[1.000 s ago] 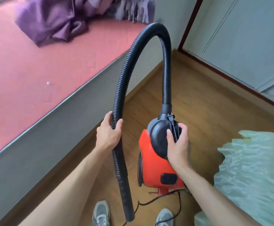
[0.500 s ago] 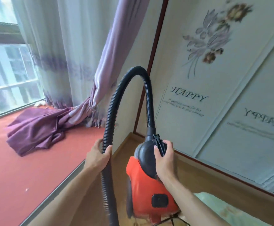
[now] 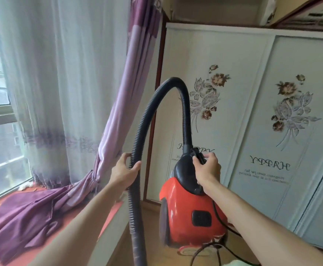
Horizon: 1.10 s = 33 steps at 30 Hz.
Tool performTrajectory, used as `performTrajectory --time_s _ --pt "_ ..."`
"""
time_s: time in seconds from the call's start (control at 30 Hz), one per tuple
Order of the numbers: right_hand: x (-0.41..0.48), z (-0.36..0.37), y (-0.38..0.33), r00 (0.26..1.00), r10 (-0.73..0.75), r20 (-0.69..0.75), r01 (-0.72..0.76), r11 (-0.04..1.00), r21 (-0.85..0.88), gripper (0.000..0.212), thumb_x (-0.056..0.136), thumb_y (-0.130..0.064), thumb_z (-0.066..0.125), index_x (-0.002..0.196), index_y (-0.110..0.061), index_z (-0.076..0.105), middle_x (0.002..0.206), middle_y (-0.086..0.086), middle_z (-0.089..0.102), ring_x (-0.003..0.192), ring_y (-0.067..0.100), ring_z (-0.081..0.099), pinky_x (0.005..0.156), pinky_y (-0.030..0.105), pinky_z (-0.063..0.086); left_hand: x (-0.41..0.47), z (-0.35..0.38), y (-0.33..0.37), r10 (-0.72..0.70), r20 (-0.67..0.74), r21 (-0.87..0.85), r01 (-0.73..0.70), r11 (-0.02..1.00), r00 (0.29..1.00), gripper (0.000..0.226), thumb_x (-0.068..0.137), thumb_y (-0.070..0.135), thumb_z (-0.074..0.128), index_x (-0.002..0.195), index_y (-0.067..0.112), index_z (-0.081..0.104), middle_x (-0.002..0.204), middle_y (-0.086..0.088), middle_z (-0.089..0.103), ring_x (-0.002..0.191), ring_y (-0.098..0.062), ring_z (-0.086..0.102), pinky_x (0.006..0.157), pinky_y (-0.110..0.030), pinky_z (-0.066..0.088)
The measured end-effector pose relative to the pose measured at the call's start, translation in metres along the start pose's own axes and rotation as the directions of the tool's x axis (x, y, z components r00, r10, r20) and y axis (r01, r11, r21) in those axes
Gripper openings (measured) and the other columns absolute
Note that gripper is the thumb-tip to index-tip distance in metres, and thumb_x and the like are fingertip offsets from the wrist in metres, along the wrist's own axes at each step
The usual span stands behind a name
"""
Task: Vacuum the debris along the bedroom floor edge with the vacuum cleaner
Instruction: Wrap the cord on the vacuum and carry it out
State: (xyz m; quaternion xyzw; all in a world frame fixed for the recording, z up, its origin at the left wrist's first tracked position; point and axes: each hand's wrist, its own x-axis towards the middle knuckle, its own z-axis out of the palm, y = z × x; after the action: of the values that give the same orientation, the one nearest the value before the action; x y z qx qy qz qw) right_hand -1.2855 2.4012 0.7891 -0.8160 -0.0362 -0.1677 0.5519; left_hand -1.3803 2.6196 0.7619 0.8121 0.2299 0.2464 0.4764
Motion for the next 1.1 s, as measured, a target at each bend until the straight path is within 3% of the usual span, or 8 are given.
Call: performTrajectory --time_s 0.2,0.4,0.57,0.67,0.8,0.9,0.97,1.1 --pt "0.034 0.006 -0.001 1.000 0.007 0.018 -0.008 0.998 0.065 0.025 0.088 -0.036 0.067 0.083 -0.034 0.043 0.089 0.012 0.069 0.067 0.028 0.057 0.065 0.045 0.056 0.036 0.023 0.027 -0.001 0.033 0.005 0.001 1.000 0.999 0.046 0.095 0.044 0.060 0.136 0.030 0.042 0.119 -0.012 0.063 0.088 -0.029 0.067 0.060 -0.043 0.063" --pt "0.090 0.031 0.022 0.990 0.066 0.124 -0.081 0.990 0.118 0.022 0.092 -0.030 0.065 0.086 -0.028 0.044 0.086 0.015 0.066 0.053 0.023 0.052 0.036 0.022 0.039 0.087 0.054 0.035 -0.038 0.023 0.022 0.037 0.999 0.999 0.045 0.094 0.041 0.063 0.134 0.029 0.044 0.115 -0.012 0.060 0.077 -0.023 0.064 0.054 -0.041 0.061" --pt "0.141 0.059 0.038 0.983 0.065 0.174 -0.085 0.990 0.109 0.020 0.091 -0.032 0.065 0.094 -0.027 0.046 0.087 0.015 0.066 0.052 0.023 0.053 0.036 0.022 0.038 0.140 0.075 0.043 -0.055 -0.008 0.031 0.056 0.998 0.998 0.046 0.094 0.039 0.064 0.135 0.029 0.045 0.106 -0.013 0.061 0.070 -0.019 0.060 0.048 -0.034 0.056" --pt "0.167 0.073 0.047 0.985 0.036 0.168 -0.051 0.995 0.084 0.024 0.091 -0.035 0.064 0.085 -0.032 0.041 0.085 0.011 0.068 0.057 0.024 0.055 0.046 0.028 0.043 0.161 0.084 0.042 -0.073 -0.006 0.037 0.074 0.997 0.997 0.048 0.095 0.040 0.062 0.139 0.029 0.044 0.113 -0.012 0.061 0.071 -0.017 0.060 0.043 -0.030 0.052" --pt "0.197 0.082 0.062 0.988 0.007 0.153 -0.019 0.997 0.078 0.021 0.092 -0.034 0.063 0.089 -0.034 0.042 0.082 0.006 0.066 0.061 0.025 0.058 0.054 0.034 0.050 0.187 0.100 0.041 -0.104 0.041 0.032 0.103 0.994 0.994 0.050 0.096 0.040 0.062 0.141 0.028 0.043 0.099 -0.004 0.055 0.072 -0.018 0.059 0.047 -0.032 0.053" --pt "0.224 0.085 0.076 0.992 0.039 0.119 -0.048 0.997 0.067 0.020 0.091 -0.036 0.064 0.094 -0.035 0.044 0.084 0.006 0.065 0.064 0.024 0.057 0.058 0.038 0.053 0.209 0.120 0.040 -0.099 0.095 0.036 0.096 0.995 0.991 0.049 0.096 0.041 0.062 0.140 0.029 0.043 0.112 -0.007 0.055 0.076 -0.020 0.061 0.047 -0.032 0.055" --pt "0.241 0.086 0.085 0.993 0.062 0.105 -0.069 0.996 0.064 0.019 0.092 -0.035 0.064 0.098 -0.035 0.045 0.085 0.006 0.064 0.065 0.023 0.056 0.056 0.035 0.051 0.225 0.134 0.040 -0.092 0.124 0.018 0.090 0.996 0.988 0.048 0.097 0.040 0.062 0.139 0.029 0.044 0.114 -0.009 0.058 0.076 -0.021 0.064 0.048 -0.035 0.056" --pt "0.275 0.088 0.099 0.995 0.093 0.042 -0.096 0.993 0.063 0.023 0.095 -0.028 0.064 0.079 -0.030 0.047 0.071 0.008 0.059 0.051 0.022 0.053 0.042 0.027 0.043 0.271 0.164 0.039 -0.078 0.232 -0.011 0.082 0.997 0.970 0.049 0.096 0.041 0.063 0.140 0.031 0.043 0.121 -0.013 0.061 0.086 -0.029 0.070 0.056 -0.044 0.063"
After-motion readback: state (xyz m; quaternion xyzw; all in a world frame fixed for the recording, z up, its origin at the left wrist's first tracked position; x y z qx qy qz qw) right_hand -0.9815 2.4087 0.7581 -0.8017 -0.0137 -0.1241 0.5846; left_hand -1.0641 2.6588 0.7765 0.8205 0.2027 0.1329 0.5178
